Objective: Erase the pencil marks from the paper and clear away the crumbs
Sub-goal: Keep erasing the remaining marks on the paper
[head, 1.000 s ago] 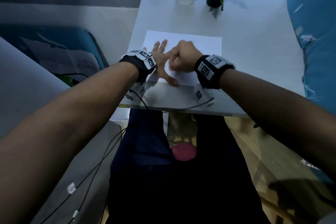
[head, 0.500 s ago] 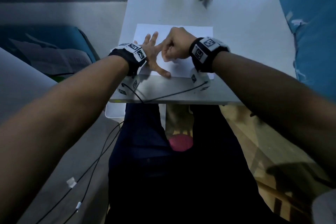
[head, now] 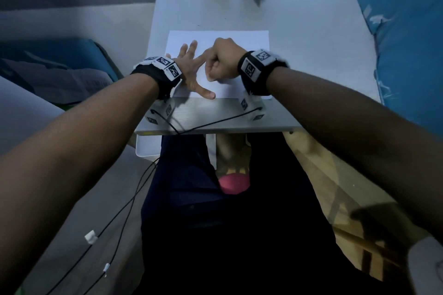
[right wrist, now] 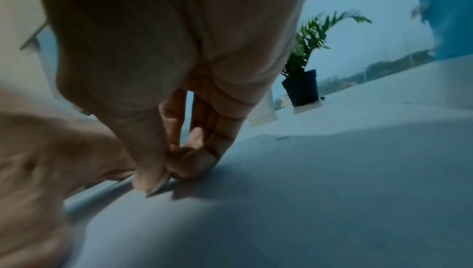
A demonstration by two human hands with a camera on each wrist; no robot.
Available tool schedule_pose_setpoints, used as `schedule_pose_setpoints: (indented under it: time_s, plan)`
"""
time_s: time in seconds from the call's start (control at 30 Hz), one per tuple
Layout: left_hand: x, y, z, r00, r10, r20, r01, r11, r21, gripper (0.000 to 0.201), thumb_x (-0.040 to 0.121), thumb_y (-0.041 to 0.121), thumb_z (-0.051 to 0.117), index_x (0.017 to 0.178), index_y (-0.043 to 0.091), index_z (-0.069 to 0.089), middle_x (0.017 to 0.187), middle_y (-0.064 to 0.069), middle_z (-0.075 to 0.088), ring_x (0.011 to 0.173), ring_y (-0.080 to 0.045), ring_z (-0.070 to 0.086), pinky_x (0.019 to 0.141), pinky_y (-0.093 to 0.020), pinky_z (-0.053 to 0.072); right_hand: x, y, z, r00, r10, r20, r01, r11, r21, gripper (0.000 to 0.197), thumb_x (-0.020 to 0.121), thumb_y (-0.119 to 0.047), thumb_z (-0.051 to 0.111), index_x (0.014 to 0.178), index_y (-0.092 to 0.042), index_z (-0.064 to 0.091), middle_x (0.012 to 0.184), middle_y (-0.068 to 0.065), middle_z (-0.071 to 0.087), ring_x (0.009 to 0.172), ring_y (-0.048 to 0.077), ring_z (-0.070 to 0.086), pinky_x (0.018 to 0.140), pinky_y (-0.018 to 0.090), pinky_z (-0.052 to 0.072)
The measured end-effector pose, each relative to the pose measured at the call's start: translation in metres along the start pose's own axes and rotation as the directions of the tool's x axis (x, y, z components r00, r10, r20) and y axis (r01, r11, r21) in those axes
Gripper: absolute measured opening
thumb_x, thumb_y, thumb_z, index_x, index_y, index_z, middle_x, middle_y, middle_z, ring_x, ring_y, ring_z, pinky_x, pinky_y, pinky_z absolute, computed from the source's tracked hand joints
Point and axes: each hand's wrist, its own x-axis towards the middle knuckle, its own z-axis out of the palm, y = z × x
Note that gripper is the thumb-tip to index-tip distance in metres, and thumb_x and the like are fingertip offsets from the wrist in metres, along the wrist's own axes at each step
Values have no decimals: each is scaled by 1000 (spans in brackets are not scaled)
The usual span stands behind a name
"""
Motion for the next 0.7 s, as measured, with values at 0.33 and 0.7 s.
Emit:
schedule_pose_setpoints:
  time_s: [0.33,0.7]
  plan:
    - [-3,4,-3,1000,-15,16,15,1000,-15,146,38,94,61,146,47,-26,158,-5,-31,148,-32,-20,113,-69,7,-2,-4,4,998,-17,-54,13,998,-58,9,68,-13,64,67,-11,73,70,-1,73,66,15,70,68,32,61]
    - [1,-5,1,999,1,-44,-3,999,-55,93,81,83,40,150,49,-12,161,-1,-25,150,-26,-15,115,-65,4,-22,69,-24,960,226,-166,-230,973,-8,12,76,-16,75,83,-6,73,81,2,68,79,15,61,72,26,48]
